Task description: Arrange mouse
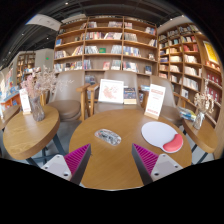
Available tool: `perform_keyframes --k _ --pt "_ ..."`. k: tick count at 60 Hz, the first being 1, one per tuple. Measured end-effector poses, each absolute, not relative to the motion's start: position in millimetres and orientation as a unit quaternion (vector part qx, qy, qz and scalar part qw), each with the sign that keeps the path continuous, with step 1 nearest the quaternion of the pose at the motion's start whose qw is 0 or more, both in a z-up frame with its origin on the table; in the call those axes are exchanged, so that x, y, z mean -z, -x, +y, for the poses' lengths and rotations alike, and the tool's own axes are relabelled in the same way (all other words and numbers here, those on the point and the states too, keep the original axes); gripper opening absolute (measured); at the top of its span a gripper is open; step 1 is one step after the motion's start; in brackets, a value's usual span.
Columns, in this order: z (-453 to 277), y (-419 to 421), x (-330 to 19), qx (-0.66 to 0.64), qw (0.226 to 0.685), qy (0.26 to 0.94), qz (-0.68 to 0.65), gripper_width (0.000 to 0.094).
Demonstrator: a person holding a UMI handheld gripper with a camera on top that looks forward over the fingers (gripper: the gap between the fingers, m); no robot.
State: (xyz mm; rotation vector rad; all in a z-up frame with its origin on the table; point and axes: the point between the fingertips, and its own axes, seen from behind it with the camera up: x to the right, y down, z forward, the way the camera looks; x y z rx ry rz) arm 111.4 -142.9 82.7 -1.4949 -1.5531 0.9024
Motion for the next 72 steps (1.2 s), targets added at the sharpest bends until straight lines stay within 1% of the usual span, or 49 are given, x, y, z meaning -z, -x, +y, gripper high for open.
perform_keyframes --k 16,24,38,48,62,72 --pt "-125 -71 -30 -0.339 0.357 0.621 -0.610 0.0851" --pt "-122 -46 -15 -0.324 0.362 0.617 -0.619 0.0851" --pt "-123 -8 9 -0.305 0.346 0.625 -0.630 0.0850" --pt "-125 19 14 -0.318 0.330 0.630 -0.627 0.0852" --pt "-122 53 14 -0.316 0.326 0.636 -0.624 0.0852" --pt "-121 63 14 -0.317 0.330 0.635 -0.622 0.0854"
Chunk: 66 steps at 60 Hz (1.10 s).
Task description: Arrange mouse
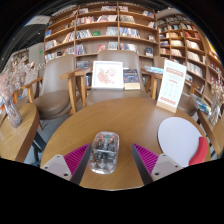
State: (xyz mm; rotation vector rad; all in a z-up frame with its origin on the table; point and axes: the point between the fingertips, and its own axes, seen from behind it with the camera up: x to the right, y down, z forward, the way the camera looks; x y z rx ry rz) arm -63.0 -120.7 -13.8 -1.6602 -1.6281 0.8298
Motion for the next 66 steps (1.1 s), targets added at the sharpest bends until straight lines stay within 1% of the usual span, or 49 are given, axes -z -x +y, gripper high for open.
perform_keyframes --k 5,7,9,11,15,19,23,28,36,40,43,46,49,55,62,66 --pt "-121 65 13 -0.320 0.330 0.635 -0.621 0.0851" --pt "-122 67 13 -0.321 0.330 0.635 -0.620 0.0818" --pt "-124 67 13 -0.323 0.329 0.633 -0.622 0.0736" --pt "-126 69 13 -0.325 0.327 0.631 -0.624 0.0500" --pt "-127 70 13 -0.326 0.318 0.634 -0.625 0.0462" --pt "-125 68 8 -0.331 0.304 0.639 -0.624 0.0456" --pt "-120 66 -10 -0.344 0.307 0.632 -0.623 0.0443" --pt "-99 67 -49 -0.356 0.327 0.616 -0.622 0.0444" --pt "-40 70 -115 -0.366 0.364 0.592 -0.618 0.0445" --pt "-4 70 -136 -0.361 0.384 0.583 -0.618 0.0446" --pt "25 72 -144 -0.353 0.398 0.581 -0.616 0.0445" --pt "52 75 -141 -0.345 0.404 0.584 -0.614 0.0445" --pt "76 74 -128 -0.338 0.396 0.595 -0.612 0.0445" --pt "108 80 -88 -0.327 0.371 0.616 -0.613 0.0444" --pt "138 81 -40 -0.309 0.358 0.635 -0.611 0.0443" --pt "144 81 -21 -0.309 0.347 0.640 -0.612 0.0444"
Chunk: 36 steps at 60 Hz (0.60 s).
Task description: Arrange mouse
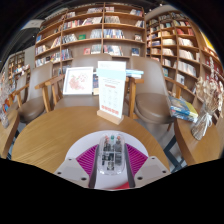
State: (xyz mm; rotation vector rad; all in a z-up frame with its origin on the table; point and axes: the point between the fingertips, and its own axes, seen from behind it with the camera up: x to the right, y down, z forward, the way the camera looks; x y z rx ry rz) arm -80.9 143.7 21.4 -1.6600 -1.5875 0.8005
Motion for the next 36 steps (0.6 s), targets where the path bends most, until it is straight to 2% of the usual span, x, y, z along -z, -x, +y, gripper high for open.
perform_keyframes --k 5,15,17,21,23,29,36 --pt "149 80 -4 -0.308 0.338 0.649 -0.609 0.0452" --pt "154 80 11 -0.309 0.336 0.651 -0.606 0.0533" --pt "157 79 10 -0.304 0.341 0.651 -0.606 0.0598" --pt "165 76 4 -0.289 0.360 0.651 -0.603 0.0815" --pt "167 74 -3 -0.287 0.369 0.649 -0.601 0.0864" --pt "164 54 -30 -0.294 0.375 0.649 -0.594 0.0849" --pt "147 3 -79 -0.318 0.384 0.644 -0.580 0.0852"
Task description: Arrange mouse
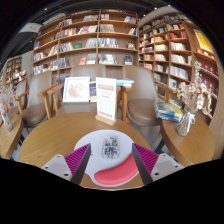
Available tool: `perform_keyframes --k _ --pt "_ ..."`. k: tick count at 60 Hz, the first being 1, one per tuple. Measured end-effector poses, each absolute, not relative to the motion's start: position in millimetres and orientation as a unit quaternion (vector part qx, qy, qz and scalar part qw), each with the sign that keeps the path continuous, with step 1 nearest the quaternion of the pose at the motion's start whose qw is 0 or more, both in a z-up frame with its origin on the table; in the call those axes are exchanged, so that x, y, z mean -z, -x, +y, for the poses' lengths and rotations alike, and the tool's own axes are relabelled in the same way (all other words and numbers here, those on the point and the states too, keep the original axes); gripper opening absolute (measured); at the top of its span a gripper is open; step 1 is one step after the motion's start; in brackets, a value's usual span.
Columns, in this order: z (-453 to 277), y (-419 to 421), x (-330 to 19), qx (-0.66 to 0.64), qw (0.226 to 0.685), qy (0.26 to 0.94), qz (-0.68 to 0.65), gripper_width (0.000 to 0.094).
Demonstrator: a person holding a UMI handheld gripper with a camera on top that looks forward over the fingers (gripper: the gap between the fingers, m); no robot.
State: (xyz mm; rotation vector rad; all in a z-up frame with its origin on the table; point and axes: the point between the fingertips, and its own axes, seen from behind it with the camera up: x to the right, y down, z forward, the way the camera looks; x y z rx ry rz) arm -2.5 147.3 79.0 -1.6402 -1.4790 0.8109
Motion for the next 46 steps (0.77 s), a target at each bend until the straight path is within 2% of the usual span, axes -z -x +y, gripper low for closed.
perform_keyframes --k 9,22,32,38,46 --pt "130 -95 -130 -0.311 0.414 0.642 -0.566 0.0854" --pt "92 -220 -173 -0.327 0.418 0.633 -0.564 0.0853" --pt "71 -279 -178 -0.326 0.420 0.626 -0.570 0.0852" --pt "58 -296 -175 -0.331 0.411 0.618 -0.582 0.0853" --pt "58 -305 -179 -0.324 0.422 0.618 -0.579 0.0853"
